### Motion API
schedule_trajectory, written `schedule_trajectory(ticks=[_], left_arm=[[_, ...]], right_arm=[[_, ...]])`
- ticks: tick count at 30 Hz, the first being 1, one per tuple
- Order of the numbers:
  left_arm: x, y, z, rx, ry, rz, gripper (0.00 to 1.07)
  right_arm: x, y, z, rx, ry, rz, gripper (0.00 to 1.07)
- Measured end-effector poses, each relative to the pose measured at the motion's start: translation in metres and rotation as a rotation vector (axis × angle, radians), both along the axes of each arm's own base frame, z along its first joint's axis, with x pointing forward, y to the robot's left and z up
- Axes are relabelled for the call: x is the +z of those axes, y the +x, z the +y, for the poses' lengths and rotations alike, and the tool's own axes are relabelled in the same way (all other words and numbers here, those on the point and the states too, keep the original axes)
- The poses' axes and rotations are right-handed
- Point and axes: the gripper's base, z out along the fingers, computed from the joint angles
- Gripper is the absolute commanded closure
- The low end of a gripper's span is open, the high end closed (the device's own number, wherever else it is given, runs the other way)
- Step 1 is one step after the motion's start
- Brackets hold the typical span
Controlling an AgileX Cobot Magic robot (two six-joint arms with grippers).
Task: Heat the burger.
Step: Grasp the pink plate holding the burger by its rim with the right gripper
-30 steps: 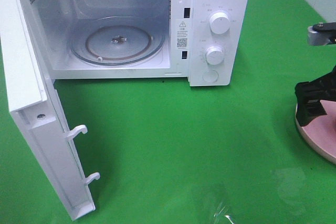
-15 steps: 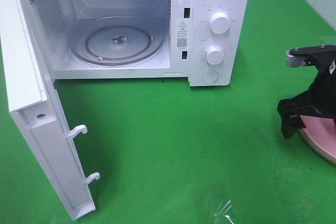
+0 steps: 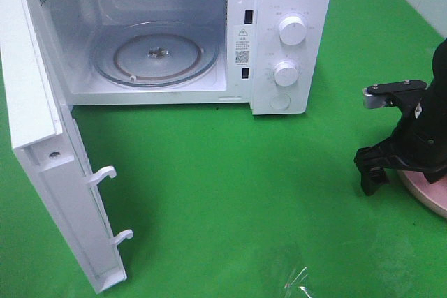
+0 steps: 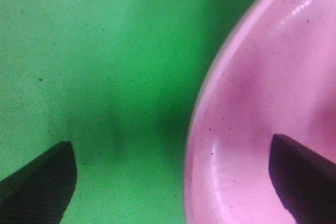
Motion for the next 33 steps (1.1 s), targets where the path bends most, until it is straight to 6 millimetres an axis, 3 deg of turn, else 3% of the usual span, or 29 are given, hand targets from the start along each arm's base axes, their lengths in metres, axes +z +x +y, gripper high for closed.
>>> schedule_trajectory(ticks=[8, 9, 10, 11, 13, 14, 15, 16, 17, 18, 19, 20, 21, 33], left_arm=[[0.0, 0.0, 0.0, 0.0, 0.0, 0.0, 0.03], [0.0, 0.0, 0.0, 0.0, 0.0, 0.0, 0.03], [0.0, 0.0, 0.0, 0.0, 0.0, 0.0, 0.03], [0.0, 0.0, 0.0, 0.0, 0.0, 0.0, 0.03], [0.0, 0.0, 0.0, 0.0, 0.0, 0.0, 0.03], [0.0, 0.0, 0.0, 0.0, 0.0, 0.0, 0.03], [0.0, 0.0, 0.0, 0.0, 0.0, 0.0, 0.03], [0.0, 0.0, 0.0, 0.0, 0.0, 0.0, 0.03], [0.0, 0.0, 0.0, 0.0, 0.0, 0.0, 0.03], [0.0, 0.0, 0.0, 0.0, 0.0, 0.0, 0.03], [0.0, 0.0, 0.0, 0.0, 0.0, 0.0, 0.03], [0.0, 0.0, 0.0, 0.0, 0.0, 0.0, 0.03], [0.0, 0.0, 0.0, 0.0, 0.0, 0.0, 0.03], [0.0, 0.0, 0.0, 0.0, 0.0, 0.0, 0.03]], right_arm=[[-0.0072, 0.0017, -0.003, -0.007, -0.001, 0.013, 0.26], [-0.0071, 0.0018, -0.003, -0.006, -0.001, 0.013, 0.35], [-0.0071, 0.0018, -0.003, -0.006, -0.001, 0.013, 0.35], [-0.0071, 0.002, -0.0029, -0.005, 0.0, 0.01, 0.47], [-0.0071, 0.0022, -0.0031, 0.001, -0.004, 0.008, 0.52], [-0.007, 0.0022, -0.0033, 0.004, -0.006, 0.008, 0.66], [-0.007, 0.0022, -0.0033, 0.004, -0.006, 0.008, 0.66], [-0.007, 0.0024, -0.0041, 0.016, -0.015, 0.007, 0.81], [-0.007, 0.0024, -0.0041, 0.016, -0.015, 0.007, 0.81], [-0.0067, 0.0028, -0.0046, 0.027, -0.023, 0.005, 0.93], [-0.0067, 0.0028, -0.0046, 0.027, -0.023, 0.005, 0.93], [-0.0066, 0.003, -0.0055, 0.033, -0.028, 0.004, 1.04], [-0.0064, 0.0034, -0.0056, 0.035, -0.029, 0.002, 1.07], [-0.0043, 0.0048, -0.0053, 0.027, -0.032, -0.003, 1.07]])
